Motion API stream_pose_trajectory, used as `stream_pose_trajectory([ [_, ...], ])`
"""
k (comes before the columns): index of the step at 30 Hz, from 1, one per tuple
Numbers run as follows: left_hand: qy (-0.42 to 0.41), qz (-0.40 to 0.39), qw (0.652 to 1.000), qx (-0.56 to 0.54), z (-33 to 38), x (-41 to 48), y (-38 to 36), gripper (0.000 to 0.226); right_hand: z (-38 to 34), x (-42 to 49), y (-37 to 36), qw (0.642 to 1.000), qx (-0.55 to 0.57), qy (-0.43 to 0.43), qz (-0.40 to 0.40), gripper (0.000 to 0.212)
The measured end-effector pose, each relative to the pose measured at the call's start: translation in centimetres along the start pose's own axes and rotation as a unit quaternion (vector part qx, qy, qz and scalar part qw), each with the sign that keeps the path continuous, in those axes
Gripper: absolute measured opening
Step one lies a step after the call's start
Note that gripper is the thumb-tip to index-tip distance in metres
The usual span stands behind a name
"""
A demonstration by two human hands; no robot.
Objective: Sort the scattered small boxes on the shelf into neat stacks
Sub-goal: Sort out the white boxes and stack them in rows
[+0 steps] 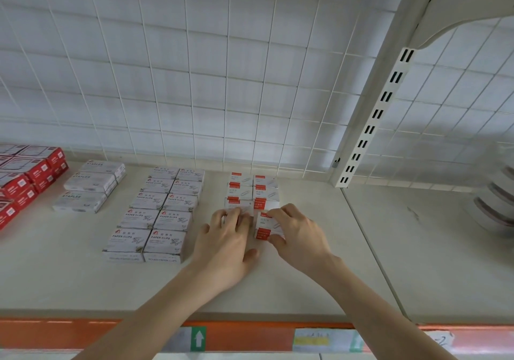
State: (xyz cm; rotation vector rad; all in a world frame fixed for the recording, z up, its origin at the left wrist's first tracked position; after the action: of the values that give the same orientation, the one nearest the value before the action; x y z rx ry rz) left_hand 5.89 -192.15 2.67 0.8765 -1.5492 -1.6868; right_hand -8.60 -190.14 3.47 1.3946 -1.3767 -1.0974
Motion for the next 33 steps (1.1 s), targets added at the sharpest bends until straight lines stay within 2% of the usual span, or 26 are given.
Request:
stream_pose_trajectory([
  [19,-0.004,-0.008,1.000,-0.010,0.1,0.3,0.0,0.062,0.4,0.3,0.2,1.000,0.007,-0.021,0.000,0.043],
  [24,-0.001,0.000,0.999,-0.037,0.0,0.1,0.1,0.063,0.5,0.8,0.4,1.000,0.005,-0.022,0.004,0.045],
  [33,0.057,-0.014,0.990,-0.130,-0.9,1.5,1.1,0.071,-0.1,1.6,0.2,1.000,0.011,-0.012,0.017,0.041],
])
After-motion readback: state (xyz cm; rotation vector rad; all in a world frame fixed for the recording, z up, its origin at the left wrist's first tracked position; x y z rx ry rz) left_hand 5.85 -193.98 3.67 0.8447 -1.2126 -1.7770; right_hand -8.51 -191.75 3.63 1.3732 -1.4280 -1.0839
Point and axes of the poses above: each hand's wrist, its own x-axis towards the middle knuckle, its own y-axis out of the back of the hand, z = x × y, the point moved 2 cm from there along x, towards the middle knuckle, and after that the axes turned 6 degrees about -z, right-handed, at the moved point
